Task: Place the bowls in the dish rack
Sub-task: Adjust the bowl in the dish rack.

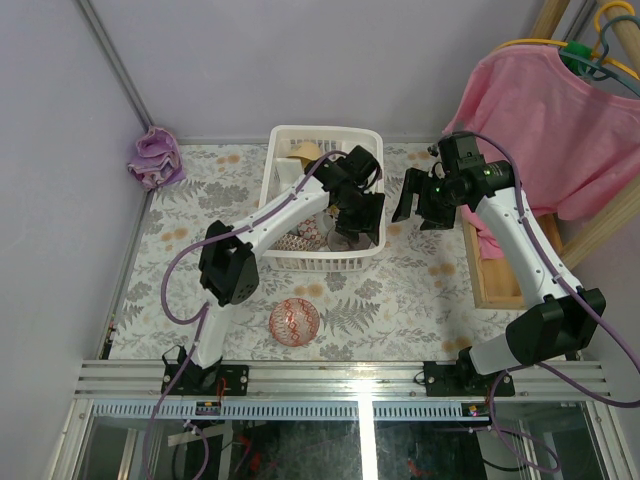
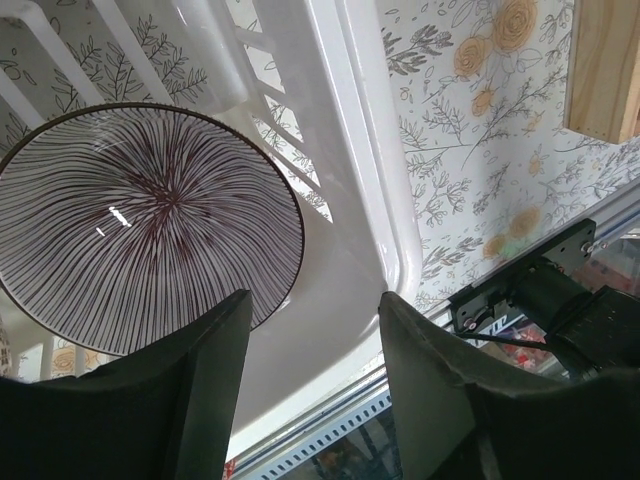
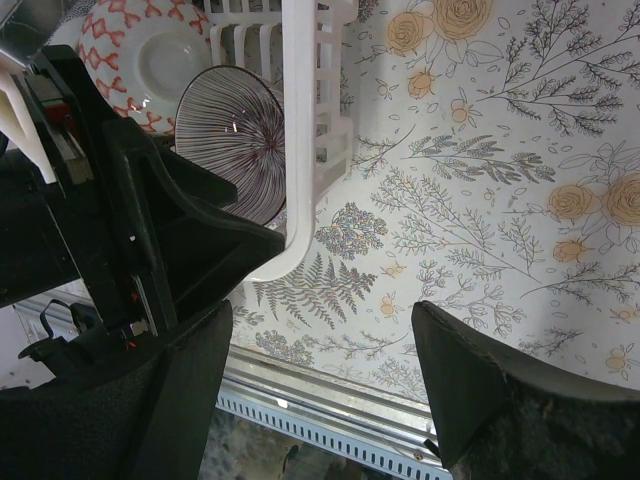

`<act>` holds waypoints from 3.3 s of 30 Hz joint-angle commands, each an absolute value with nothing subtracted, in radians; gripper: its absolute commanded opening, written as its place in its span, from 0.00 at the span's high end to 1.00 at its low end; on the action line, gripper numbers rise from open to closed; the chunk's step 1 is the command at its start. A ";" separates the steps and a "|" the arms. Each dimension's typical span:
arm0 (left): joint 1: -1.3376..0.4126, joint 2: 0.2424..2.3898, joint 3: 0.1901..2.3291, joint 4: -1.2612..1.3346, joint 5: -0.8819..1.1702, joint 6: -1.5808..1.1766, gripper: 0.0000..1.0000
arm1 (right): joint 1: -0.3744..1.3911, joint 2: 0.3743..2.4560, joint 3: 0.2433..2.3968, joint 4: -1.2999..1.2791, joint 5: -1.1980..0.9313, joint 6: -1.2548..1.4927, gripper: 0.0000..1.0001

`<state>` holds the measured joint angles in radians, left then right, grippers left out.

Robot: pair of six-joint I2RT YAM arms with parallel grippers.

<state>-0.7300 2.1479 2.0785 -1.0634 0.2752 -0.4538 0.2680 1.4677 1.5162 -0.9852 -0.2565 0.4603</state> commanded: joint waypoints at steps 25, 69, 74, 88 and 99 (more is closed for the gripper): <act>-0.674 2.047 1.854 -0.844 0.231 -0.462 0.41 | 0.259 1.453 1.519 -0.996 -0.293 0.452 0.20; -0.735 2.205 2.016 -0.959 0.045 -0.592 0.45 | 0.248 1.421 1.469 -0.987 -0.305 0.450 0.20; -0.748 2.231 2.061 -1.007 -0.003 -0.612 0.59 | 0.248 1.409 1.456 -0.986 -0.305 0.448 0.20; -0.730 2.210 2.195 -1.091 0.062 -0.665 1.00 | 0.246 1.398 1.459 -0.987 -0.301 0.439 0.20; -0.644 2.054 2.065 -0.904 0.208 -0.712 1.00 | 0.245 1.400 1.458 -0.988 -0.304 0.445 0.20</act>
